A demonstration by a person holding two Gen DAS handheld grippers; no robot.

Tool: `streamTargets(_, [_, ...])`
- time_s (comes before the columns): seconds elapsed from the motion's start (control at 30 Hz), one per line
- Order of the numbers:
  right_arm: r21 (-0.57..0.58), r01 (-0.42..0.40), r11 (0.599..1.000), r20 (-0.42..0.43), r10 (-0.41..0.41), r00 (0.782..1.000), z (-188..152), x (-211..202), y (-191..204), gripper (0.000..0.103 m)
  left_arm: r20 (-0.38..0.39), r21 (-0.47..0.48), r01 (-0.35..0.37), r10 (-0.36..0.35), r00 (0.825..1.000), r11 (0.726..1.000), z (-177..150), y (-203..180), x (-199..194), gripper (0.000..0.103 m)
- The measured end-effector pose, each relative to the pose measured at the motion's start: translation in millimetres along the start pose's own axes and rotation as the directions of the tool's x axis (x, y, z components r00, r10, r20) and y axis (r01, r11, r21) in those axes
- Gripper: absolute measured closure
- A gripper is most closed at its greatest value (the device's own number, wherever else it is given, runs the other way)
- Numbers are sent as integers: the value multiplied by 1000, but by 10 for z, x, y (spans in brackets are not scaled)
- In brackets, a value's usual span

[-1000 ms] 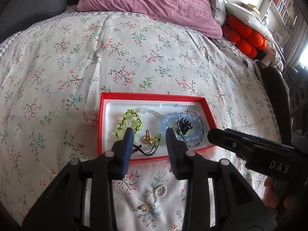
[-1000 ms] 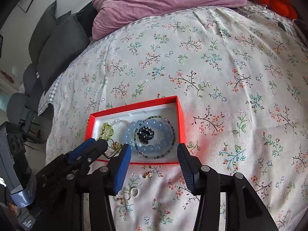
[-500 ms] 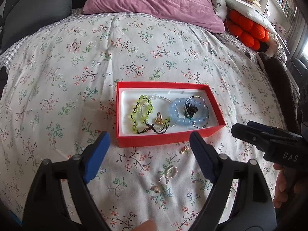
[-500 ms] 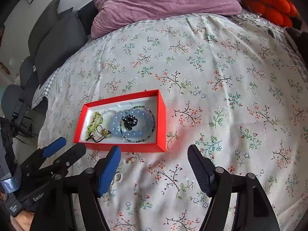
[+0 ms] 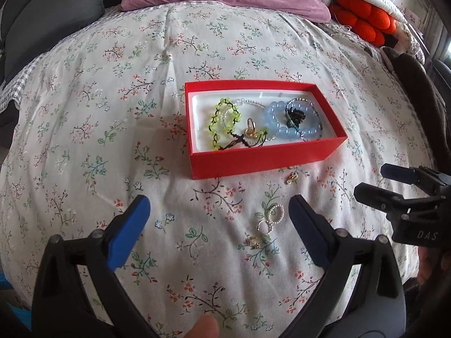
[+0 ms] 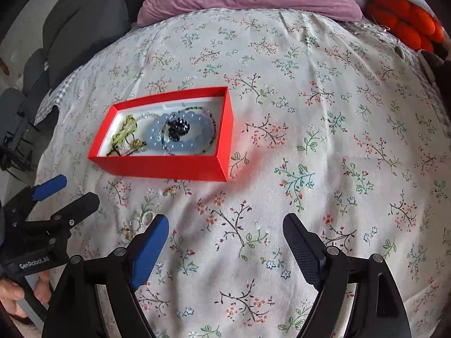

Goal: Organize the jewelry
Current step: 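Withdraw both tools from the box toward the remaining rings, then close the left tool on the small silver ring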

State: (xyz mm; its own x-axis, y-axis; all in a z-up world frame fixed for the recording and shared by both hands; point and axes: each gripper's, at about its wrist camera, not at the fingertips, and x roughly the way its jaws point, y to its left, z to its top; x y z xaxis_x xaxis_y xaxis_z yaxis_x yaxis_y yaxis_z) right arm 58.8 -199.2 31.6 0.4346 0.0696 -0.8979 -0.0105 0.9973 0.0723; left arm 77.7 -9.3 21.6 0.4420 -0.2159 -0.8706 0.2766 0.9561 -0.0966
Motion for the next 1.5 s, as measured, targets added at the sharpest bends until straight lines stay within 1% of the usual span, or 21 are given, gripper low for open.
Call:
streamTargets(0.17, [-48, 40, 998, -28, -41, 999, -105, 91, 13, 19, -26, 36, -22, 23, 999, 999, -106, 29, 91, 5])
streamTargets(0.3, [-63, 59, 996, -47, -62, 997, -165, 155, -13, 19, -44, 62, -16, 18, 999, 998, -181, 38, 157, 5])
streamTargets(0.43, [-76, 72, 994, -61, -77, 995, -191, 206, -39, 19, -41, 124, 49, -44, 998, 991, -274, -46, 219, 5])
streamTargets(0.6, [-80, 81, 993, -74, -87, 994, -213, 255, -42, 19, -37, 248, 114, -108, 993, 962, -364, -246, 310, 5])
streamTargets(0.67, [-89, 82, 993, -77, -89, 993, -217, 276, -30, 19, -35, 268, 137, -133, 991, 954, -373, -293, 330, 7])
streamTargets(0.73, [-99, 82, 992, -79, -90, 993, -222, 292, -10, 19, -43, 282, 167, -161, 986, 945, -368, -330, 343, 15])
streamTargets(0.77, [-106, 84, 991, -80, -93, 993, -223, 304, 11, 19, -48, 289, 172, -165, 985, 942, -368, -349, 355, 17])
streamTargets(0.83, [-119, 86, 989, -79, -96, 992, -235, 311, 43, 19, -62, 311, 180, -169, 984, 933, -381, -383, 381, 26])
streamTargets(0.97, [-130, 85, 988, -82, -96, 992, -253, 329, 71, 19, -75, 362, 177, -161, 984, 915, -425, -453, 418, 38])
streamTargets(1.03, [-132, 89, 987, -83, -100, 992, -256, 339, 72, 19, -71, 367, 175, -160, 985, 914, -425, -452, 429, 44])
streamTargets(1.1, [-131, 93, 987, -84, -105, 991, -257, 349, 78, 19, -68, 361, 174, -160, 985, 916, -409, -448, 433, 47])
streamTargets(1.13, [-130, 94, 987, -85, -106, 991, -265, 355, 80, 19, -65, 361, 173, -160, 985, 917, -406, -449, 431, 51])
streamTargets(1.17, [-128, 95, 987, -86, -107, 991, -270, 364, 76, 19, -63, 363, 171, -159, 985, 916, -402, -453, 432, 53])
streamTargets(1.27, [-126, 98, 987, -92, -110, 990, -271, 392, 72, 19, -60, 378, 172, -161, 985, 910, -393, -477, 444, 61])
streamTargets(1.33, [-125, 101, 987, -92, -113, 989, -268, 407, 58, 19, -63, 391, 178, -167, 984, 903, -399, -511, 446, 69])
streamTargets(1.37, [-124, 101, 987, -93, -113, 989, -267, 411, 57, 19, -64, 397, 179, -167, 984, 900, -405, -525, 444, 71])
streamTargets(1.43, [-123, 102, 987, -91, -113, 989, -262, 418, 54, 19, -66, 405, 181, -168, 984, 896, -406, -536, 444, 77])
streamTargets(1.47, [-122, 102, 987, -90, -113, 990, -258, 421, 57, 19, -67, 406, 181, -168, 984, 896, -405, -538, 445, 78])
streamTargets(1.5, [-123, 102, 987, -88, -113, 990, -258, 422, 63, 19, -66, 405, 179, -166, 984, 897, -403, -538, 445, 82])
